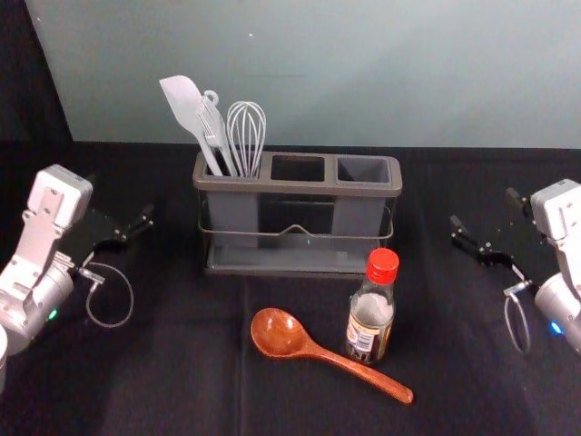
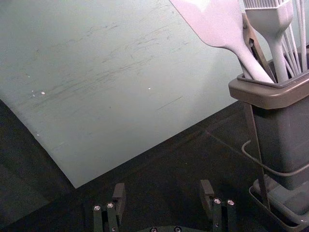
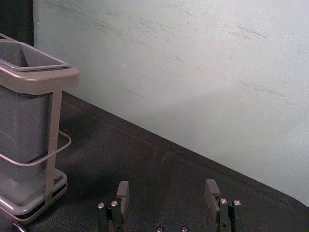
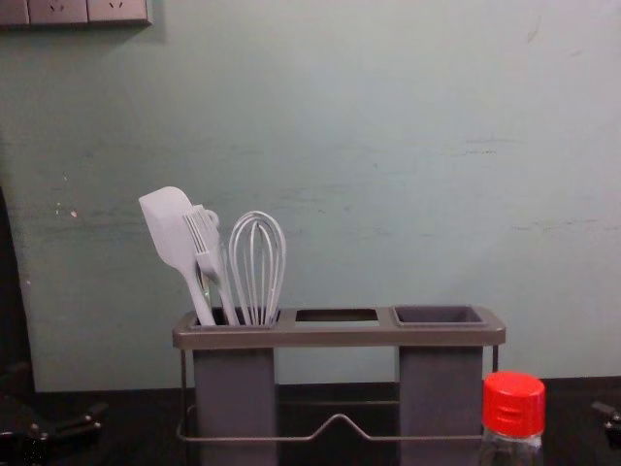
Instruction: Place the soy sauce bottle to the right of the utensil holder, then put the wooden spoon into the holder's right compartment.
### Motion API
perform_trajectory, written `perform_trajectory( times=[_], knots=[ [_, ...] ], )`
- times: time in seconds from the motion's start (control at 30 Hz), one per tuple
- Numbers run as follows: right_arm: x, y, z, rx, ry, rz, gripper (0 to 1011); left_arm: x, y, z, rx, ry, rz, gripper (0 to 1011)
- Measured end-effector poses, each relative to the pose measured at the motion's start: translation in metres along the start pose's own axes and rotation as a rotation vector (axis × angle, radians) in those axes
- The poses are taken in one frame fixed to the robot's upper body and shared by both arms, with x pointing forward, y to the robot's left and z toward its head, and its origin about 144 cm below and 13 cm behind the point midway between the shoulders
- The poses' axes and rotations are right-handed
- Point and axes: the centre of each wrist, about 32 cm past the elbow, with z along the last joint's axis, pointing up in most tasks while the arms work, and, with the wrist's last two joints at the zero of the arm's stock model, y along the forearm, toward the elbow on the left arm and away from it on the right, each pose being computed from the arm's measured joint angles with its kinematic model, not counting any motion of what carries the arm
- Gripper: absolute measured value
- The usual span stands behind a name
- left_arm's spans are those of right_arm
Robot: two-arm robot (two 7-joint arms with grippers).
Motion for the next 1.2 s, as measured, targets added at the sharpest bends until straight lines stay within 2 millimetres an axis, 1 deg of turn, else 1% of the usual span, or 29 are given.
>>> perform_trajectory(
  times=[0.57, 0.9, 1.2],
  knots=[
    [-0.001, -0.002, 0.000, 0.014, -0.016, -0.011, 1002, 0.000, 0.000, 0.000, 0.000, 0.000, 0.000, 1005],
    [0.000, -0.011, 0.003, 0.030, 0.001, -0.020, 1003, 0.000, 0.000, 0.000, 0.000, 0.000, 0.000, 1005],
    [0.003, -0.027, 0.015, 0.045, 0.056, 0.003, 1003, 0.000, 0.000, 0.000, 0.000, 0.000, 0.000, 1005]
  ],
)
